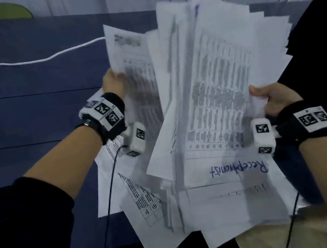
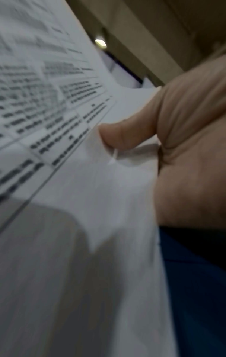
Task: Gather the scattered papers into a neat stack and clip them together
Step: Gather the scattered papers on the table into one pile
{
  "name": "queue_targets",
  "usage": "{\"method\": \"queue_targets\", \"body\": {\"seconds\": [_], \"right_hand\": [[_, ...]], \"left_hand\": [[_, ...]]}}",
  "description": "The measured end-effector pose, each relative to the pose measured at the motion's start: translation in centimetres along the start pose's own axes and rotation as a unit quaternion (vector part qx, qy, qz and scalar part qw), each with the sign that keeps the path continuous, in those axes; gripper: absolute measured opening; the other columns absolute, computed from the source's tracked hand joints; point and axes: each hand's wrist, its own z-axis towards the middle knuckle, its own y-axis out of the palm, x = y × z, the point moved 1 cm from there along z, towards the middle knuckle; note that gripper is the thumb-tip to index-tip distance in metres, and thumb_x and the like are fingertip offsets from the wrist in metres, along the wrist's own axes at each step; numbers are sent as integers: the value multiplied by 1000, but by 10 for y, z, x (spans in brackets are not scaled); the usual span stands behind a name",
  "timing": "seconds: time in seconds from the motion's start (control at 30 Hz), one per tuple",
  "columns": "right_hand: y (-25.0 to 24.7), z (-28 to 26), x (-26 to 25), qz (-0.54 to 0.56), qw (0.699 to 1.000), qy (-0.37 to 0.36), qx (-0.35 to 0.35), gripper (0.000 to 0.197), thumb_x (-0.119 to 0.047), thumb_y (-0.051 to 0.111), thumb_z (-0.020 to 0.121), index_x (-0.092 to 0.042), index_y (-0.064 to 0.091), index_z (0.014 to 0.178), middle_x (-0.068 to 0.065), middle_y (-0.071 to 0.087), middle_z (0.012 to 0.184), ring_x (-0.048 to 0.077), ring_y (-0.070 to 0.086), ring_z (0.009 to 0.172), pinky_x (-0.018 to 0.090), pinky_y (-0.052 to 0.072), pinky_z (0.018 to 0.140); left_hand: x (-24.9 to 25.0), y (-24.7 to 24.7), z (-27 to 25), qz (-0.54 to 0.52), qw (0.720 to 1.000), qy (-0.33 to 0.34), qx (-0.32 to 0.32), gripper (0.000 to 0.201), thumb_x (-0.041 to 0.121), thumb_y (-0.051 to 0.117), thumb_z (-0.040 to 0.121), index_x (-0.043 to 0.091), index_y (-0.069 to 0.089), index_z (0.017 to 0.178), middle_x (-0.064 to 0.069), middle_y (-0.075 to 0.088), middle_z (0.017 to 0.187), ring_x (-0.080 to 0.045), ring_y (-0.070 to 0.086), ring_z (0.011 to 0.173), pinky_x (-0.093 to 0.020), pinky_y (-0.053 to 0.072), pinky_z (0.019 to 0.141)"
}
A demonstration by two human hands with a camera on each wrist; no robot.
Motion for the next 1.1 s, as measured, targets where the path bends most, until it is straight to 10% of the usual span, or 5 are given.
{"method": "queue_targets", "body": {"seconds": [0.33, 0.6, 0.77, 0.97, 1.1], "right_hand": [[28, 9, 17, 63, 994, -87, -17, 26, -18, 72, 61, -9, 57, 80, -3, 69, 56, 7, 68, 52, 21, 55, 50], [27, 21, 26, 11, 996, -89, -15, 94, -42, 93, 29, -6, 60, 109, 4, 68, 109, 19, 61, 108, 38, 45, 99], [42, 12, 22, 50, 994, -89, -50, 15, -20, 49, 93, -11, 54, 82, -8, 66, 48, 8, 67, 53, 22, 54, 51], [26, 4, 4, 33, 987, -131, -88, 77, -34, 94, 29, -13, 63, 96, -4, 76, 80, 10, 72, 80, 29, 59, 72], [8, 9, 2, -84, 988, -130, 27, 76, -31, 94, 35, -6, 63, 100, 5, 76, 94, 9, 67, 68, 24, 54, 69]], "left_hand": [[-12, 28, -36, -208, 904, -155, -339, 42, 26, 29, 101, 13, 61, 79, 2, 72, 58, -10, 69, 51, -18, 56, 49], [-7, 10, -42, -198, 886, -170, -384, 87, 81, 38, 70, 17, 55, 125, -3, 68, 116, -20, 68, 103, -36, 53, 89], [3, 26, -56, -119, 908, -85, -394, 14, -7, 51, 87, 1, 58, 97, -5, 75, 68, -19, 71, 71, -21, 58, 65], [5, 27, -43, -217, 896, -125, -365, 13, 3, 50, 90, 10, 61, 94, 0, 74, 73, -13, 71, 67, -27, 60, 66], [-1, 20, -23, 201, 900, -25, -387, 28, 31, 61, 87, 16, 54, 110, -4, 58, 115, -19, 56, 106, -36, 48, 92]]}}
